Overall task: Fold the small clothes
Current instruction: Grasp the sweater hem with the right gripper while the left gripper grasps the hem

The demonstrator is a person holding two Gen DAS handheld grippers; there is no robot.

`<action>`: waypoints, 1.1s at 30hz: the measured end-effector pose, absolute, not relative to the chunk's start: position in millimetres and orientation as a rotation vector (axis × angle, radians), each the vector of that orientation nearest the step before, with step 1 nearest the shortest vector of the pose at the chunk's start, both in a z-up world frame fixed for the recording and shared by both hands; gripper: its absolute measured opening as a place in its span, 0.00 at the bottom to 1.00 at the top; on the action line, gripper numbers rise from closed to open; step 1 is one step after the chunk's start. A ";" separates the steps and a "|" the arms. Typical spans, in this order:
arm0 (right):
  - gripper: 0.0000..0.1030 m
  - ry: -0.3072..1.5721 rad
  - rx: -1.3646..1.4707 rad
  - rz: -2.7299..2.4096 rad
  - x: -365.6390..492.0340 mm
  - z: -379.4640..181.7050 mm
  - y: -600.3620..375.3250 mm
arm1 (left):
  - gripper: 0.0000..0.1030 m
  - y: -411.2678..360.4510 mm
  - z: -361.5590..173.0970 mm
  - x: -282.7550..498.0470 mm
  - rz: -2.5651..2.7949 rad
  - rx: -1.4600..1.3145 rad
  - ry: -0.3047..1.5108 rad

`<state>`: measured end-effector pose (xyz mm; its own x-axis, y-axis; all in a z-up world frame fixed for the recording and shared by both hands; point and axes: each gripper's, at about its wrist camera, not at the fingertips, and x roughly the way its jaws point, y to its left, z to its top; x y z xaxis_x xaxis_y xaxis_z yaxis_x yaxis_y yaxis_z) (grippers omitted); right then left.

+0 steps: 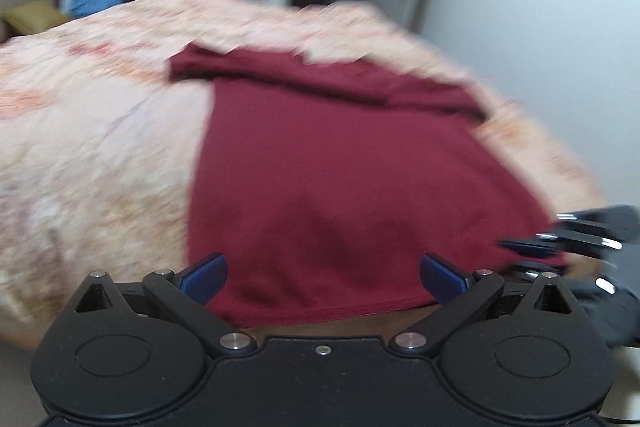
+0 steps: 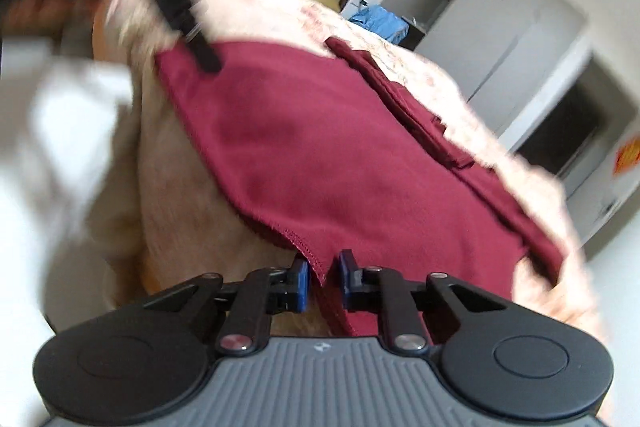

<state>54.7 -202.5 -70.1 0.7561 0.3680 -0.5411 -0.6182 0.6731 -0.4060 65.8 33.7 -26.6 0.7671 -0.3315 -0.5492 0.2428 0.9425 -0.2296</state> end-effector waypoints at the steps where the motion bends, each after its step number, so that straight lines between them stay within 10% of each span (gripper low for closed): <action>1: 0.14 0.460 -0.563 0.588 60.7 -60.8 -206.3 | 0.99 35.9 -26.4 61.9 -0.342 -0.175 0.607; 16: 0.11 0.565 -0.110 0.627 114.6 3.4 -249.7 | 0.97 -37.6 -51.6 57.0 -0.377 0.139 0.485; 25: 0.11 0.536 -0.063 0.607 114.5 18.1 -255.3 | 0.75 -13.4 -60.7 67.5 -0.200 0.136 0.480; 33: 0.11 0.526 -0.066 0.587 115.2 22.0 -253.9 | 0.37 23.1 -52.2 57.9 -0.125 0.120 0.413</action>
<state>115.2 -253.9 22.0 0.7050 0.5115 -0.4913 -0.5445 0.8342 0.0872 57.9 23.1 -52.2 0.9082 -0.0965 -0.4072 0.1453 0.9852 0.0907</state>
